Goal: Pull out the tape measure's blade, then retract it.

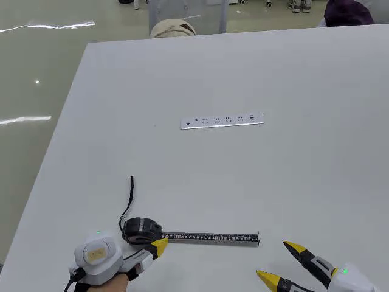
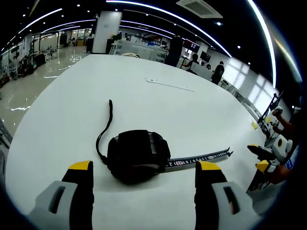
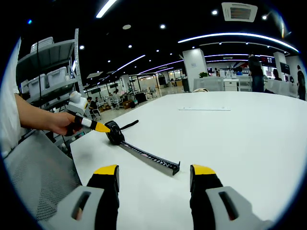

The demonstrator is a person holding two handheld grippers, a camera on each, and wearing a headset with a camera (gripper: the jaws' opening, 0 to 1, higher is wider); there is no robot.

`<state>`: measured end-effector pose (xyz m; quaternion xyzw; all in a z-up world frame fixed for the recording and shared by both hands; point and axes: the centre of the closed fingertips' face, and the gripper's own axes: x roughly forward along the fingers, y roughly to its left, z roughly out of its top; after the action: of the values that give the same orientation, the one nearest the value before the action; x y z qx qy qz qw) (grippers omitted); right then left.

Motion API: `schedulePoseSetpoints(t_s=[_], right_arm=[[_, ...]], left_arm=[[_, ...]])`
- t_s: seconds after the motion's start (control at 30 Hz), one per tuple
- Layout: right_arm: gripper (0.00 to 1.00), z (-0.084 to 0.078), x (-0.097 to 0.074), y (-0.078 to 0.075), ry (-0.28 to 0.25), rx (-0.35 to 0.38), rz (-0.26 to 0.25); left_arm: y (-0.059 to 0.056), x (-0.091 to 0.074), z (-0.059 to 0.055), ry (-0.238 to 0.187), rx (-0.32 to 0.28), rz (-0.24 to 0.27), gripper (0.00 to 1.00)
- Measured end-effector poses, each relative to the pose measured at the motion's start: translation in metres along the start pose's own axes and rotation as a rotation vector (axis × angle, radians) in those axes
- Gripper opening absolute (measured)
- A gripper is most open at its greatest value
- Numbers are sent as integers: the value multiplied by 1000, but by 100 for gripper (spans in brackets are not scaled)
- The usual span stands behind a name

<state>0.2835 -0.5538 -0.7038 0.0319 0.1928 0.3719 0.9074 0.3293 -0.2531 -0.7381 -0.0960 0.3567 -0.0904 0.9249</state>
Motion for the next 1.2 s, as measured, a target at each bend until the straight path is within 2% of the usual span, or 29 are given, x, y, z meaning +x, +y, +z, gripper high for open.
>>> schedulePoseSetpoints(t_s=[0.53,0.87,1.2], right_arm=[[58,1,-5,-2,-16,17,-5],[57,4,-10,-4,-36,49,-9],[56,0,-12,-2,-24,56,-2]], left_arm=[[0,14,1,7,5,32,85],[-3,20,0,10,-26,25,82],[-2,24,-2,20,-42,36,78]])
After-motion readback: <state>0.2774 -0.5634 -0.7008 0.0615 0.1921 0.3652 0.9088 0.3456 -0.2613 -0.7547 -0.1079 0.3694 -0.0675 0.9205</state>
